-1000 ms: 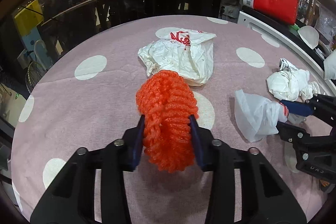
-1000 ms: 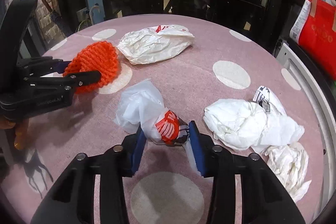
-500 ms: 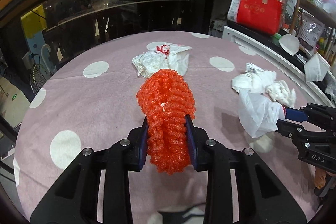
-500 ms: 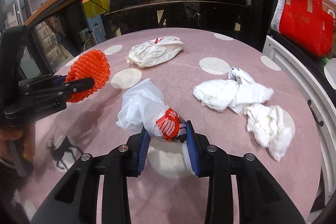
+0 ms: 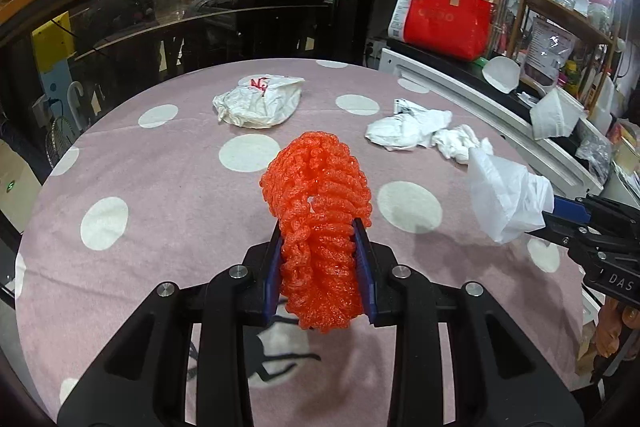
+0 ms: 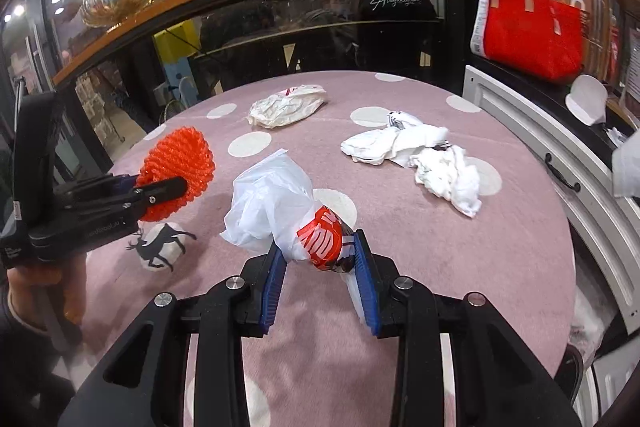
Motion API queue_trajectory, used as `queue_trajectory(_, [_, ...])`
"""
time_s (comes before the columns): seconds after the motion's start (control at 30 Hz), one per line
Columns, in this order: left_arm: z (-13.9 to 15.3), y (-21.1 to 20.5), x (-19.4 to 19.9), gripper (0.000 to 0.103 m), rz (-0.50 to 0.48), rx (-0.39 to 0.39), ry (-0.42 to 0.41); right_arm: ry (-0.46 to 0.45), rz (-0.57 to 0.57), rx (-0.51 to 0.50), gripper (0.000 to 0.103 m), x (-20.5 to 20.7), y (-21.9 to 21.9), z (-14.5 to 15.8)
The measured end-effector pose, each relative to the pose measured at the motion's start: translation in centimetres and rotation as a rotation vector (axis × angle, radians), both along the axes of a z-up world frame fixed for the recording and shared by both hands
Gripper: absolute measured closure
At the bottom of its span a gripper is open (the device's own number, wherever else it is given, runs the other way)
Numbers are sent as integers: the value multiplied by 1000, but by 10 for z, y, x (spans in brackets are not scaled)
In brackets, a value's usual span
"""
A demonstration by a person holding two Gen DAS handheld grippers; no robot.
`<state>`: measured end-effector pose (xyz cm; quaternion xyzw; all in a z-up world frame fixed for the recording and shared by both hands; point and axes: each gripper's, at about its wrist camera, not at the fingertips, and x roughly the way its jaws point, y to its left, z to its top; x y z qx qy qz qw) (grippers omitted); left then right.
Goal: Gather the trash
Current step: 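Carry the clear plastic bag over the bin with the right tool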
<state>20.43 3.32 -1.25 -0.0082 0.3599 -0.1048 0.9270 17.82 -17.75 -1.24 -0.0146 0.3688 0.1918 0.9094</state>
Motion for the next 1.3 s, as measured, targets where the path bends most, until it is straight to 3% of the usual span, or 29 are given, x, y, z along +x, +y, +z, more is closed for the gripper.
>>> queue_trajectory(0.6, [13,-61,-76,71,-126,-3,-66,-78,-163,23,70,-94,-64,17])
queue_trajectory(1.3, [3,-155,-124,71,-326,-21,-31,-37,-416,67,70,-173,-161,2])
